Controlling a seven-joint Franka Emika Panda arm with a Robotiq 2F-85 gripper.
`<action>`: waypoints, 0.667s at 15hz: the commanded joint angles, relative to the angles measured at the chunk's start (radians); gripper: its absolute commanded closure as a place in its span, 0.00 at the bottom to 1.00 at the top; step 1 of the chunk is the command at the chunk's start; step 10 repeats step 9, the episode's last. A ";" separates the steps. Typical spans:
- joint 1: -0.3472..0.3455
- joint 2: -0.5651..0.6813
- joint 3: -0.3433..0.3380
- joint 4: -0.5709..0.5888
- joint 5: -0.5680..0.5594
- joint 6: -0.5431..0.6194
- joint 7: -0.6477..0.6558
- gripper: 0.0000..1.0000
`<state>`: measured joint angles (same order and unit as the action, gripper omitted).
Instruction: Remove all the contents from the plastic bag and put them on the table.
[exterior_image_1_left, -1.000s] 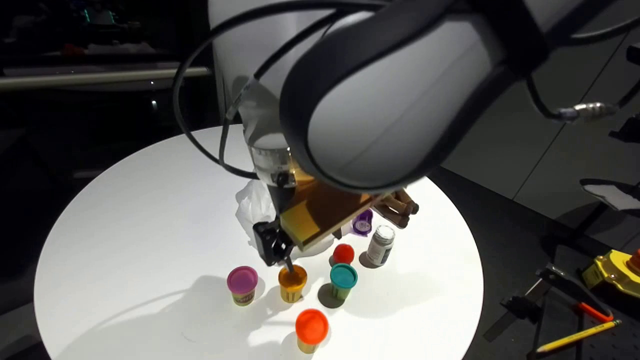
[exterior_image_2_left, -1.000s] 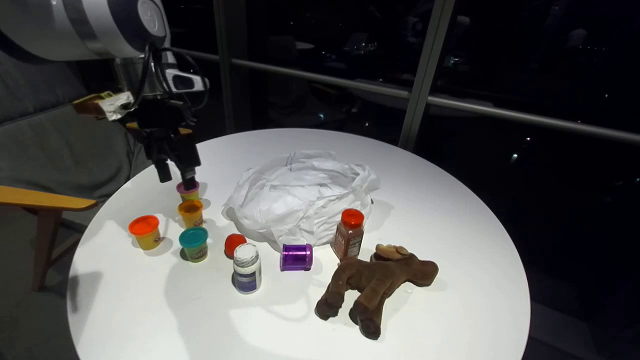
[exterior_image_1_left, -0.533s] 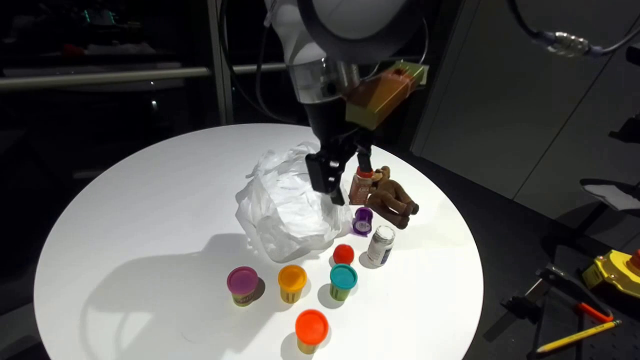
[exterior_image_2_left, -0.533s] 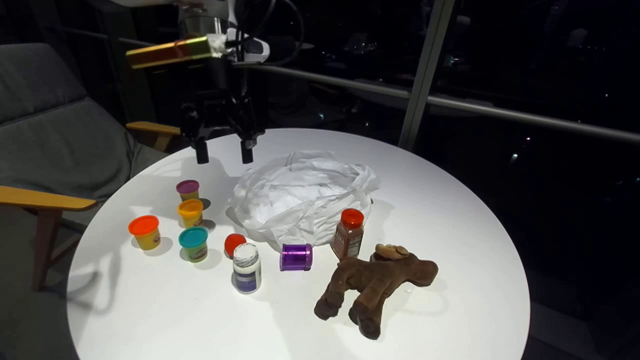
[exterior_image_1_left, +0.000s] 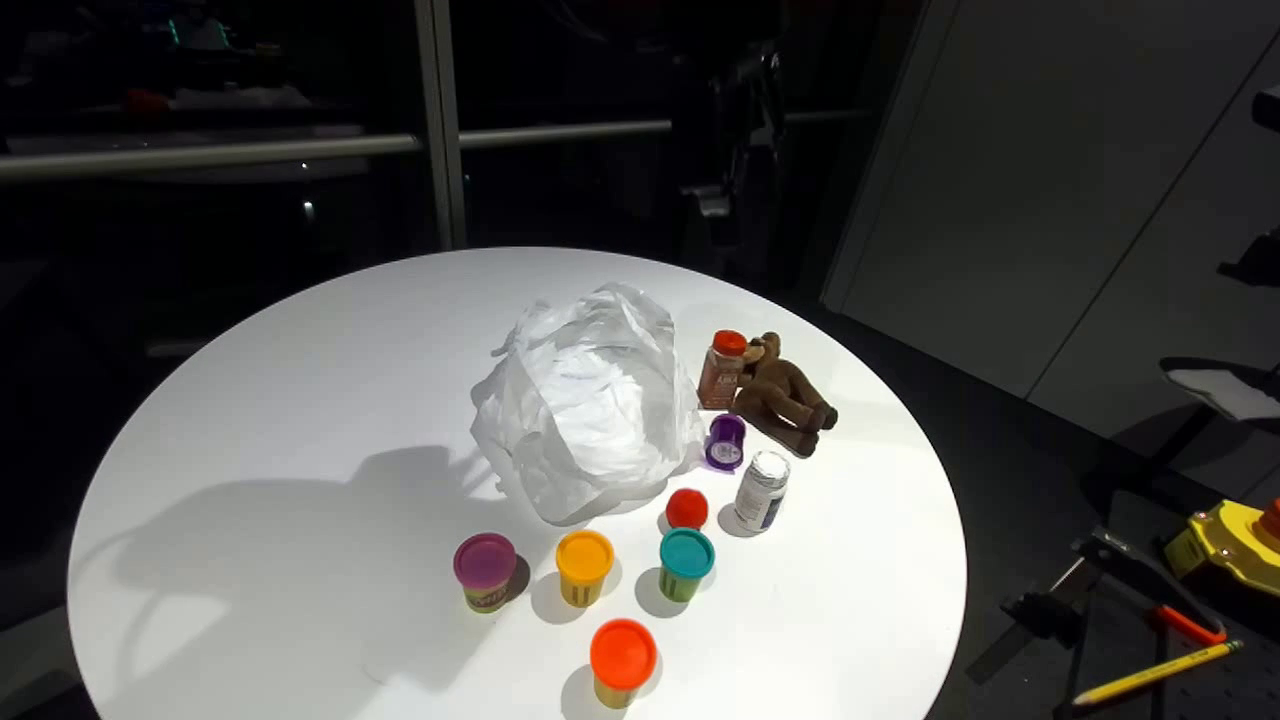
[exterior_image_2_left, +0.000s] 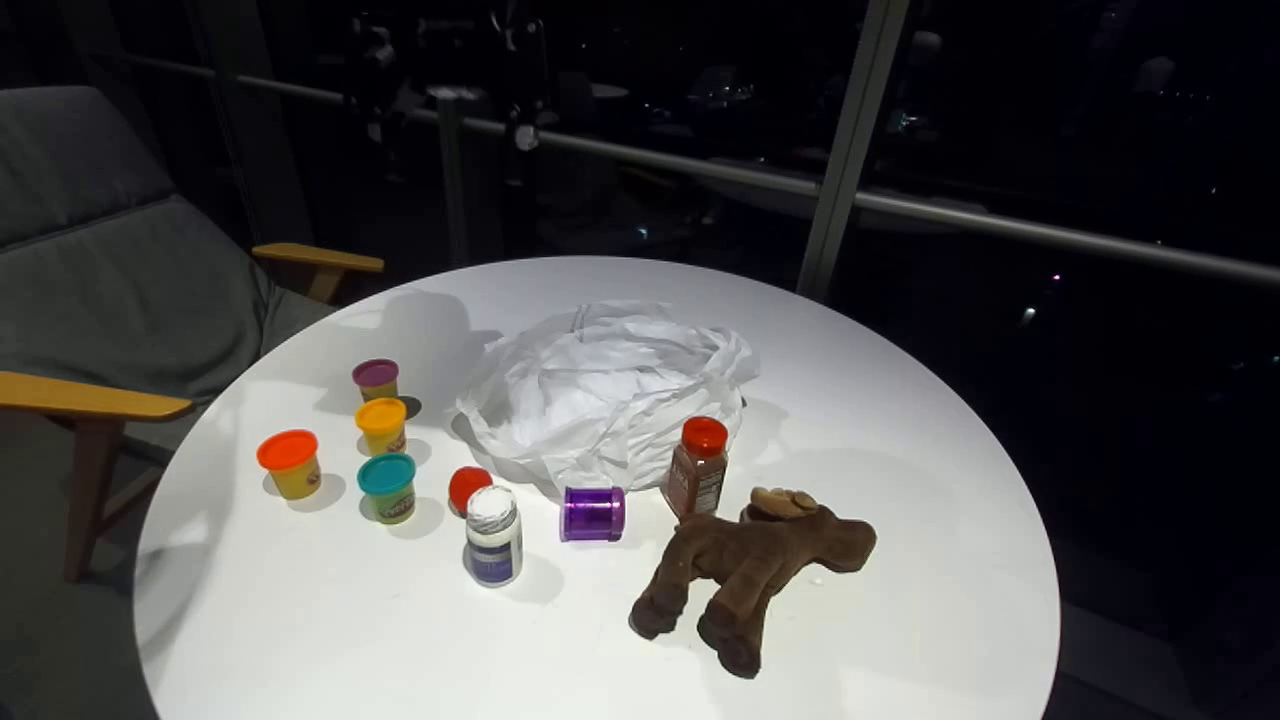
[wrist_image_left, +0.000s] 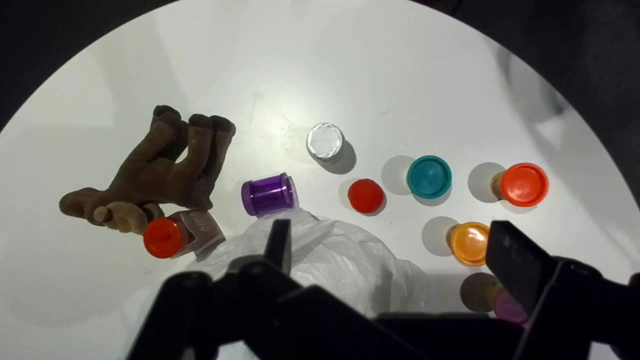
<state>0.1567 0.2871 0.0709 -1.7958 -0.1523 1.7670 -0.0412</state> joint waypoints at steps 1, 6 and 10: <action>-0.006 -0.089 0.035 0.049 0.124 -0.158 0.042 0.00; -0.005 -0.121 0.045 0.079 0.225 -0.236 0.089 0.00; -0.005 -0.138 0.046 0.085 0.242 -0.253 0.100 0.00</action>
